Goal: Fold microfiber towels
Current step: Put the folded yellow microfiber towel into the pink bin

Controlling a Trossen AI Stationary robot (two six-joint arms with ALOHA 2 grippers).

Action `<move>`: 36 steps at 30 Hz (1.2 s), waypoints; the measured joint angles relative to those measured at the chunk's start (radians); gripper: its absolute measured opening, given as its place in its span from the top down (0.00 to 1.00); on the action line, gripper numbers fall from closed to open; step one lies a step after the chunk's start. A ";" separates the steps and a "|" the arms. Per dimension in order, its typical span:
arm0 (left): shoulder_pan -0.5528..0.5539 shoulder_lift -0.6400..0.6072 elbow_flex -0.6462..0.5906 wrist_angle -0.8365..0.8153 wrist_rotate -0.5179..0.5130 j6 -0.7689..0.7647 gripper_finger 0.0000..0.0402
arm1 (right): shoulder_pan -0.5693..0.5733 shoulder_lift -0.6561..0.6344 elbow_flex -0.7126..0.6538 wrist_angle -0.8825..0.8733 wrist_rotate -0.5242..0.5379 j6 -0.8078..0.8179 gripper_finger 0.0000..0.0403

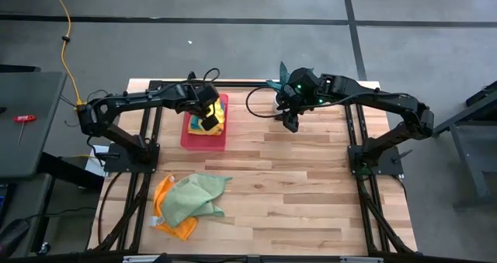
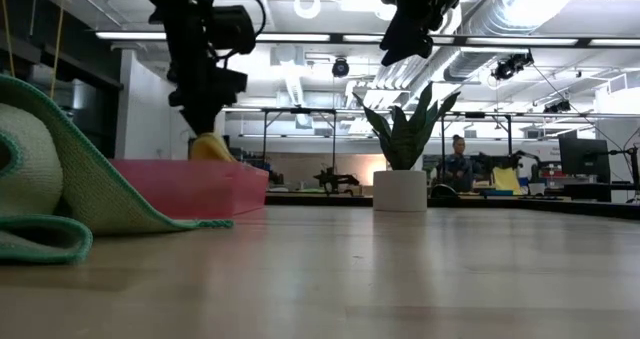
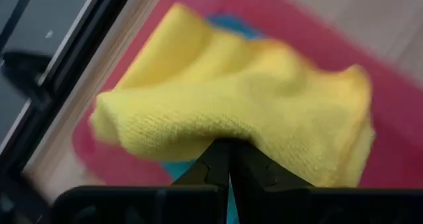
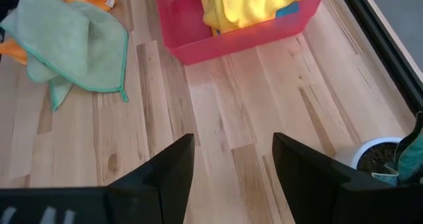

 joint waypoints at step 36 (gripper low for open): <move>0.019 -0.247 -0.081 -0.233 0.069 -0.115 1.00 | 0.000 0.000 0.000 -0.001 0.000 0.020 0.51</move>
